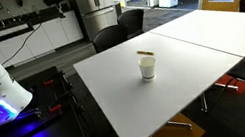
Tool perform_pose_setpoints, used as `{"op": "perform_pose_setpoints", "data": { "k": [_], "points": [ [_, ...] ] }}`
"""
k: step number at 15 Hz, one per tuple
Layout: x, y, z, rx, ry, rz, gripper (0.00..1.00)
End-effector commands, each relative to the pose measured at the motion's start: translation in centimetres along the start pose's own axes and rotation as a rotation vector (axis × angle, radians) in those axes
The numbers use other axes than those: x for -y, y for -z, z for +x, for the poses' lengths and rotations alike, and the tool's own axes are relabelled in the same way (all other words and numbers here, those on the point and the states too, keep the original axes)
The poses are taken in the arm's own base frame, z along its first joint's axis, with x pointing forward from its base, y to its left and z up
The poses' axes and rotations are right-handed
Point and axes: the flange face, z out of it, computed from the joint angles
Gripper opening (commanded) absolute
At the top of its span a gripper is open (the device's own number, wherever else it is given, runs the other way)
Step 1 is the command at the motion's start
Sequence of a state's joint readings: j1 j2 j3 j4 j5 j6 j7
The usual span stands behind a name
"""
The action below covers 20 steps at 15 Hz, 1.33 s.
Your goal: Move the cup forward.
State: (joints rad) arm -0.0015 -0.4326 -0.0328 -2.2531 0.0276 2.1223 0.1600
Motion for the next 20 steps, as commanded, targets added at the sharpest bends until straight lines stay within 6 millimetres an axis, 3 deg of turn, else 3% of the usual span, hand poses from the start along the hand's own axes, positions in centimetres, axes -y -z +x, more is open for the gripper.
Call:
{"op": "perform_pose_setpoints", "data": {
  "k": [1, 5, 9, 14, 20],
  "points": [
    [-2.5, -2.7, 2.6, -0.077, -0.090, 0.041, 1.00],
    [-6.1, -7.1, 4.9, -0.147, -0.184, -0.013, 1.00],
    [-10.1, -11.7, 5.5, -0.118, -0.289, -0.060, 1.00],
    [-14.5, -17.0, 4.6, -0.032, -0.379, -0.108, 1.00],
    [-17.7, -22.5, 2.4, 0.089, -0.407, -0.134, 1.00]
  ]
}}
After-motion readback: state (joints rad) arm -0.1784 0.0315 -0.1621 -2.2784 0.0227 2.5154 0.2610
